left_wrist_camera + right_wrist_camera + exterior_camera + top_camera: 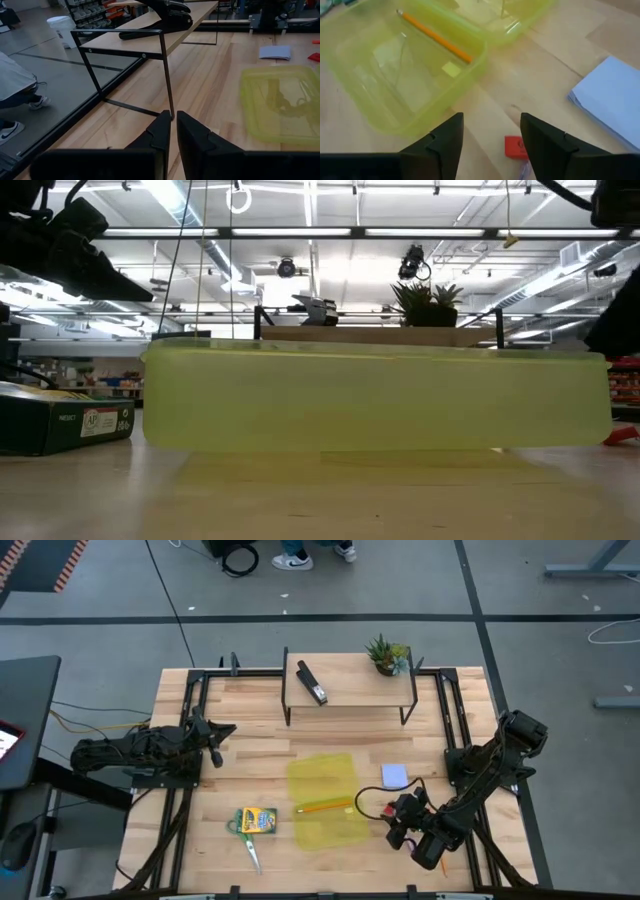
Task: Pack school essentials
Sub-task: Put the purple pen into the yellow supply box
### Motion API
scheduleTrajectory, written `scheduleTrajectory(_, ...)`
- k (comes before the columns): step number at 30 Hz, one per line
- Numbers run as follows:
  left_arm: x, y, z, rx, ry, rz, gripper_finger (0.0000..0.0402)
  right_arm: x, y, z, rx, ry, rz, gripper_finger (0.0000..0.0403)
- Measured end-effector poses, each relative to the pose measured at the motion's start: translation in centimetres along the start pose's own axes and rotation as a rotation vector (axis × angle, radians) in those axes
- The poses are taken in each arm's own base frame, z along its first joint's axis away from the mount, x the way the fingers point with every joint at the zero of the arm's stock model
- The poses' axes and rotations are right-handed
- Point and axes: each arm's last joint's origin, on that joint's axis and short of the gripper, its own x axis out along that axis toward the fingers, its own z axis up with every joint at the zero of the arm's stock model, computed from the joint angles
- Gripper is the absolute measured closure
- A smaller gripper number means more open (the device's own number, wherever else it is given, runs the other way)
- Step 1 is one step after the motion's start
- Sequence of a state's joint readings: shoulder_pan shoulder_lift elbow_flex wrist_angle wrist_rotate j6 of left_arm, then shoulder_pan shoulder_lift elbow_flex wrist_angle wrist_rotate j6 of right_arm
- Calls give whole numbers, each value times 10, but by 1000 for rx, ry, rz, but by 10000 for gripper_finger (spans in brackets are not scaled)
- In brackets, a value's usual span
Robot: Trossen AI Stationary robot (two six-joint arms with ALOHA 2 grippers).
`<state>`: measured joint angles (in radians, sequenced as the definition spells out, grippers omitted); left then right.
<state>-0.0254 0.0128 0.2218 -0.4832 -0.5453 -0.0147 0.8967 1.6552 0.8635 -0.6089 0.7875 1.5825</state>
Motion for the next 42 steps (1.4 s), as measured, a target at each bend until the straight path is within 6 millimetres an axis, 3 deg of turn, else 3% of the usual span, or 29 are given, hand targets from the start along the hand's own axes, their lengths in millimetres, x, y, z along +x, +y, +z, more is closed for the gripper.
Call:
scheduleTrajectory(7,0,0,0,0,0,0,371,4,-9,-19,50,44,-30,201)
scheduleTrajectory(26,0,0,0,0,0,0,372,7,-16,-27,-36,202,-37,204)
scheduleTrajectory(42,0,0,0,0,1,0,362,23,-16,-28,-97,318,-93,279)
